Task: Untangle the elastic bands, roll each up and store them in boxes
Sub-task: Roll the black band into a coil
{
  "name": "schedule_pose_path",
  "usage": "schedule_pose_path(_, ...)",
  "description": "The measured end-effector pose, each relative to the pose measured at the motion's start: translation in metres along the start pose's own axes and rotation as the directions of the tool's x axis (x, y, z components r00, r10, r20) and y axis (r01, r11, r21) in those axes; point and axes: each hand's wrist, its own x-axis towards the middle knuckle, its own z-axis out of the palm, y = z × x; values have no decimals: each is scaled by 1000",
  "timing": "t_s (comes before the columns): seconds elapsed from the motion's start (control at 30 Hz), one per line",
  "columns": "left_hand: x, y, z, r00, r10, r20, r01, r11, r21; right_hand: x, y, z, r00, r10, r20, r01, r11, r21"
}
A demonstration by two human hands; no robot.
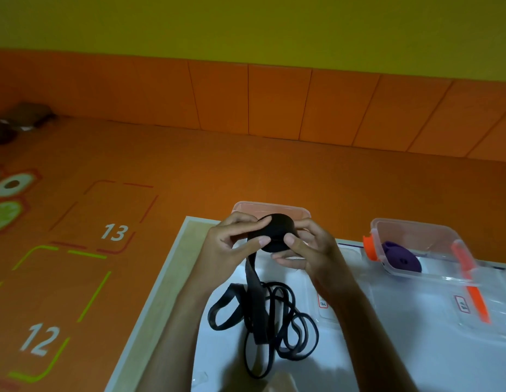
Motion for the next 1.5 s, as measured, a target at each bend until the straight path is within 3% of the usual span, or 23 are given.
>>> schedule_pose_path(0.13,-4,0,3,987,48,-154,-51,999,-17,0,2,3,996,67,50,-63,995,-75)
schedule_pose_path(0.23,-9,-7,6,976,75,-203,-72,997,22,0,-1,3,999,26,37,-22,994,-109)
schedule_pose_path(0.4,-9,-8,12,989,55,-137,-53,998,14,-6,-4,2,999,-32,-36,30,998,-50)
schedule_pose_path(0.5,-5,-8,11,998,60,-30,-59,998,33,-11,2,2,996,-25,-86,31,997,74)
schedule_pose_path(0.63,2,-4,2,996,-66,63,67,998,-9,-16,9,4,998,57,6,-57,976,210)
schedule_pose_path(0.77,1,4,12,998,-58,0,58,995,-79,-16,4,-6,997,78,-19,-77,996,49)
schedule_pose_path(0.87,-1,3,20,990,-32,-139,18,995,-102,-15,1,-6,998,40,-42,-39,999,13)
schedule_pose_path(1.0,-4,0,21,976,37,-217,-51,997,-57,-13,-3,5,999,-20,-35,21,1000,5)
schedule_pose_path(1.23,-9,1,10,996,38,-80,-45,995,-92,-10,-8,8,1000,-5,-18,7,994,107)
schedule_pose_path(1.4,-10,3,7,992,31,-125,-36,999,-36,-9,-13,-2,998,-18,-56,10,990,-138)
schedule_pose_path(1.5,-10,1,12,993,26,-119,-28,999,-18,-8,-17,-7,1000,1,-21,-3,997,-73)
